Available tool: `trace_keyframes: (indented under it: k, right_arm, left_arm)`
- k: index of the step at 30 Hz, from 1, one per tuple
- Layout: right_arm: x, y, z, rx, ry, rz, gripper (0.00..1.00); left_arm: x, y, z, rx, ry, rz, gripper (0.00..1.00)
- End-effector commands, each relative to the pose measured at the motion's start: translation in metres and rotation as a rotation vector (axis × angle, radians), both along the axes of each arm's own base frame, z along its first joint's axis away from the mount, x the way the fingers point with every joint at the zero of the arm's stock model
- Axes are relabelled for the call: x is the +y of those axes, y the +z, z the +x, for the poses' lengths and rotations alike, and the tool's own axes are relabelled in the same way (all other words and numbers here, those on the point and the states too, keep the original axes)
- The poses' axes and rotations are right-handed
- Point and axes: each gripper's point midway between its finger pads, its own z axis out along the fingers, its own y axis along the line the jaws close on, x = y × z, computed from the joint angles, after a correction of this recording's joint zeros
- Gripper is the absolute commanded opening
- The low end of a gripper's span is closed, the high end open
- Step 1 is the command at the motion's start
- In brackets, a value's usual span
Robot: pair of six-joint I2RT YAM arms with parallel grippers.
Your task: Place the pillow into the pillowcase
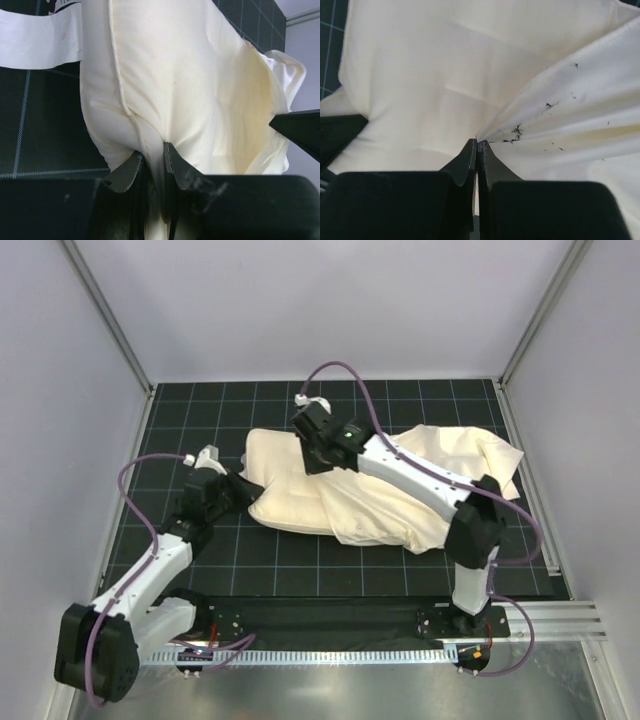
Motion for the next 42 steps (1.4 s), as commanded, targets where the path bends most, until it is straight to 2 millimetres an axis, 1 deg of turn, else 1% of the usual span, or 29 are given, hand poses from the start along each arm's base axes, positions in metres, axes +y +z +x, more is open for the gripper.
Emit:
trace_keyframes:
  k: [1,2,5,8,13,14,16,17,18,19,20,22,23,25,26,27,28,29,30,31,32,33,35,36,37,38,39,40,42]
  right_arm:
    - [-0.014,0.030,-0.004,-0.041,-0.003,0.176,0.04]
    - [-0.030,0.016,-0.005,-0.030,-0.027,0.163,0.04]
    - [-0.049,-0.007,-0.014,-0.002,-0.038,0.109,0.04]
    - [-0.061,-0.019,-0.016,0.002,-0.056,0.052,0.04]
    - [-0.045,-0.010,-0.017,0.014,-0.006,0.086,0.04]
    - [-0.037,0.006,-0.013,-0.010,0.007,0.118,0.04]
    - [-0.024,0.019,-0.017,-0.012,0.047,0.135,0.04]
    - [-0.014,0.040,-0.013,-0.041,0.061,0.169,0.04]
    - [-0.008,0.045,-0.014,-0.044,0.079,0.174,0.04]
    - [0.000,0.052,-0.020,-0.034,0.108,0.188,0.04]
    - [0.010,0.073,-0.019,-0.058,0.126,0.232,0.04]
    - [0.022,0.085,-0.020,-0.056,0.146,0.266,0.04]
    - [0.033,0.111,-0.021,-0.083,0.167,0.319,0.04]
    - [0.050,0.140,-0.023,-0.093,0.208,0.387,0.04]
    - [0.057,0.153,-0.027,-0.093,0.235,0.420,0.04]
    - [0.061,0.162,-0.027,-0.098,0.247,0.444,0.04]
    - [0.064,0.190,-0.027,-0.135,0.253,0.498,0.04]
    - [0.063,0.203,-0.027,-0.156,0.252,0.525,0.04]
    - [0.060,0.217,-0.027,-0.180,0.251,0.550,0.04]
    - [0.058,0.231,-0.026,-0.203,0.243,0.584,0.04]
    - [0.047,0.250,-0.029,-0.219,0.224,0.634,0.04]
    - [0.039,0.244,-0.019,-0.208,0.204,0.656,0.04]
    - [0.021,0.244,-0.014,-0.184,0.155,0.715,0.04]
    - [-0.008,0.261,-0.012,-0.228,0.126,0.754,0.04]
    - [-0.012,0.228,-0.007,-0.189,0.109,0.743,0.04]
    - [-0.022,0.220,-0.006,-0.185,0.085,0.744,0.04]
    - [-0.039,0.225,-0.013,-0.206,0.071,0.758,0.04]
    - [-0.050,0.185,-0.007,-0.158,0.032,0.714,0.04]
    - [-0.072,0.166,-0.014,-0.149,-0.004,0.695,0.04]
  left_arm:
    - [-0.010,0.056,-0.004,-0.118,-0.049,-0.035,0.00]
    - [-0.009,0.058,-0.005,-0.124,-0.046,-0.031,0.00]
    - [-0.007,0.061,-0.007,-0.129,-0.046,-0.034,0.00]
    - [-0.013,0.070,-0.008,-0.140,-0.074,-0.054,0.00]
    - [-0.026,0.114,-0.005,-0.206,-0.123,-0.126,0.00]
    - [-0.029,0.122,-0.004,-0.216,-0.129,-0.140,0.00]
    - [-0.035,0.146,-0.004,-0.246,-0.149,-0.183,0.00]
    - [-0.038,0.155,-0.002,-0.254,-0.153,-0.196,0.00]
    - [-0.040,0.163,-0.003,-0.265,-0.158,-0.208,0.00]
    - [-0.041,0.187,-0.001,-0.310,-0.162,-0.221,0.00]
    - [-0.041,0.197,0.001,-0.325,-0.163,-0.226,0.00]
    - [-0.041,0.220,0.004,-0.355,-0.161,-0.216,0.00]
    - [-0.040,0.256,0.003,-0.418,-0.163,-0.226,0.00]
    - [-0.042,0.277,0.010,-0.442,-0.168,-0.220,0.00]
    - [-0.042,0.315,0.006,-0.517,-0.181,-0.237,0.00]
    - [-0.046,0.325,0.011,-0.525,-0.195,-0.242,0.00]
    - [-0.049,0.342,0.010,-0.549,-0.210,-0.252,0.00]
    - [-0.054,0.358,0.006,-0.575,-0.241,-0.263,0.00]
    - [-0.055,0.397,-0.005,-0.653,-0.258,-0.283,0.00]
    - [-0.063,0.402,0.001,-0.647,-0.275,-0.284,0.00]
    - [-0.074,0.413,-0.007,-0.665,-0.310,-0.295,0.00]
    - [-0.081,0.434,-0.009,-0.696,-0.328,-0.304,0.00]
    - [-0.110,0.442,-0.025,-0.696,-0.410,-0.318,0.00]
    - [-0.118,0.445,-0.027,-0.713,-0.413,-0.295,0.00]
    - [-0.133,0.433,-0.025,-0.683,-0.432,-0.278,0.00]
    - [-0.154,0.421,-0.039,-0.657,-0.486,-0.272,0.00]
    - [-0.160,0.409,-0.036,-0.643,-0.463,-0.245,0.00]
    - [-0.176,0.372,-0.033,-0.577,-0.479,-0.202,0.00]
    - [-0.202,0.334,-0.049,-0.519,-0.514,-0.158,0.00]
